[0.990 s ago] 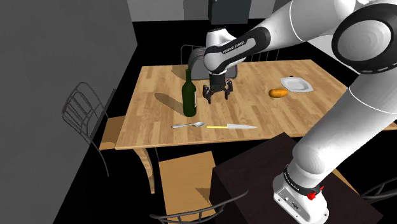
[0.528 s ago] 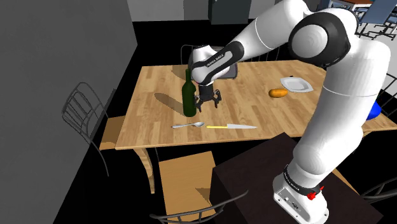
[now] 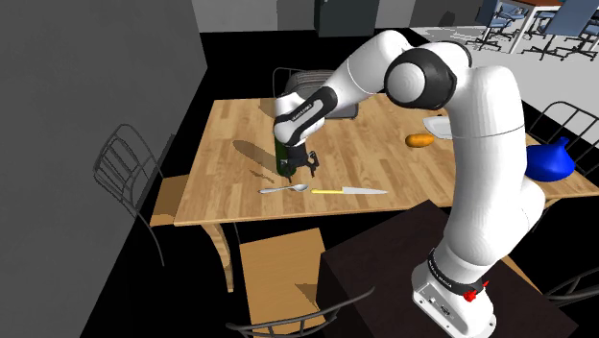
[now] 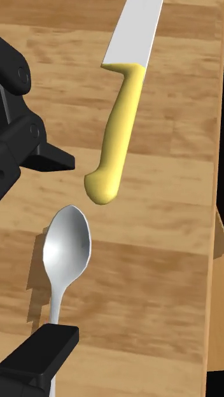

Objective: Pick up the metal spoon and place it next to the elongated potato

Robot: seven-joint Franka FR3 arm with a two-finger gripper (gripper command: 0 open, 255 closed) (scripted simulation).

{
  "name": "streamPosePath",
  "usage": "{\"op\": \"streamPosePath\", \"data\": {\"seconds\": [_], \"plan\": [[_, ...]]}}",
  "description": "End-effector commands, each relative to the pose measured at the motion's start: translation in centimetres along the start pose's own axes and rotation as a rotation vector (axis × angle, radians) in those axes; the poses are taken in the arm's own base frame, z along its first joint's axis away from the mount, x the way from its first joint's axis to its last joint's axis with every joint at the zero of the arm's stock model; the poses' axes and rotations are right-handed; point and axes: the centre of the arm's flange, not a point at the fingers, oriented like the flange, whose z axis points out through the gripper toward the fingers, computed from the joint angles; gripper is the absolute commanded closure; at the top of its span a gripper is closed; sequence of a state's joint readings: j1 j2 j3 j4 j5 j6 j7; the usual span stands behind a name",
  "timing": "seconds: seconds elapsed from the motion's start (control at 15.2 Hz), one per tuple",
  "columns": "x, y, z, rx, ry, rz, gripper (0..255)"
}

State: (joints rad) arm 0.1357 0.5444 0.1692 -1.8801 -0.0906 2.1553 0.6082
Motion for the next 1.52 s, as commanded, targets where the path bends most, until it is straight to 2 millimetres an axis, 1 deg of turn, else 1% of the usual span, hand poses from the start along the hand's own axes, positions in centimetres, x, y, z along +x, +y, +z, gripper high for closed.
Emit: {"op": "streamPosePath", "data": {"seconds": [0.0, 0.46, 0.99, 1.06, 1.45], "plan": [[0.9, -0.7, 1.7, -0.004, -0.008, 0.005, 0], [0.8, -0.7, 5.2, -0.004, -0.008, 0.005, 0], [0.8, -0.7, 5.2, -0.004, -0.008, 0.005, 0], [0.8, -0.7, 5.2, -0.004, -0.008, 0.005, 255], [0.8, -0.7, 5.2, -0.004, -0.008, 0.005, 255]]}}
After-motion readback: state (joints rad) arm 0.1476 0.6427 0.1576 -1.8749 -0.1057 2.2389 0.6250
